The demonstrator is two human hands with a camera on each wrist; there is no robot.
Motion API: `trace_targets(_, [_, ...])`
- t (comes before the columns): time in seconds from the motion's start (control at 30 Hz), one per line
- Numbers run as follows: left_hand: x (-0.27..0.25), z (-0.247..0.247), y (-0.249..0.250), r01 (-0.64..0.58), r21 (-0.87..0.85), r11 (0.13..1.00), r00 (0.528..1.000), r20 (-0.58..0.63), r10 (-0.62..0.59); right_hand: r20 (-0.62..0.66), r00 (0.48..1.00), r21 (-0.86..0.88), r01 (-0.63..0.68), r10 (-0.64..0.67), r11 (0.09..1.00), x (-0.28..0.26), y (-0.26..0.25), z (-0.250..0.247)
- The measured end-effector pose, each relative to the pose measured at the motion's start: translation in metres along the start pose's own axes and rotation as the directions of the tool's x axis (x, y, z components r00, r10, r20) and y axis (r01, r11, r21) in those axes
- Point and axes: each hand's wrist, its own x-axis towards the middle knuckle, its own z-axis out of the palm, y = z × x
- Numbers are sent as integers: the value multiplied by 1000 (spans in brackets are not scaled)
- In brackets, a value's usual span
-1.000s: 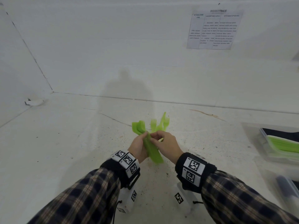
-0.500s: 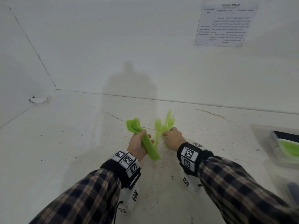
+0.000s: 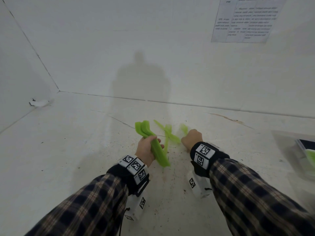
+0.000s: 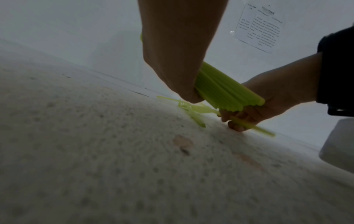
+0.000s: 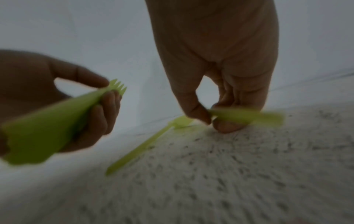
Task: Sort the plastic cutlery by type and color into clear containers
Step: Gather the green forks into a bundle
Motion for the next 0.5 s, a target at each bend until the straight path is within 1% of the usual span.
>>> trace_targets(0.03, [0, 0, 1, 2, -4, 1000, 1000, -4, -2, -27, 999, 90, -19, 21, 996, -3, 0, -4])
trace_targets(0.07, [1, -1, 1, 3, -8, 1000, 1000, -7, -3, -71, 997, 133, -32, 42, 991, -3, 1, -6])
trace_targets(0.1, [1, -1, 1, 4, -12, 1000, 1000, -9, -4, -120, 992, 162, -2, 22, 987, -6, 0, -9])
trace_targets(0.17, [0, -1, 0, 7, -16, 1000, 1000, -11, -7, -162, 978, 137, 151, -128, 979, -11, -4, -11])
trace_targets(0.23, [0, -1, 0, 8, -17, 1000, 1000, -16, -8, -64, 961, 102, 274, -269, 956, -16, -10, -7])
trace_targets(0.27, [-1, 0, -1, 9, -18, 1000, 1000, -17, -9, 15, 950, 51, 310, -311, 949, -18, -13, -2])
trace_targets(0.3, [-1, 0, -1, 10, -20, 1000, 1000, -18, -11, 64, 937, -9, 345, -343, 939, -21, -16, 3])
trace_targets(0.37, [-3, 0, 0, 11, -24, 1000, 1000, -19, -12, 98, 935, -77, 349, -341, 934, -20, -21, 15])
trace_targets(0.47, [-4, -3, 0, 9, -29, 1000, 999, -33, -10, 122, 948, -186, 313, -295, 931, -22, -26, 27])
trace_targets(0.5, [-4, -3, 0, 11, -27, 1000, 999, -38, -12, 126, 954, -196, 293, -273, 936, -24, -27, 28])
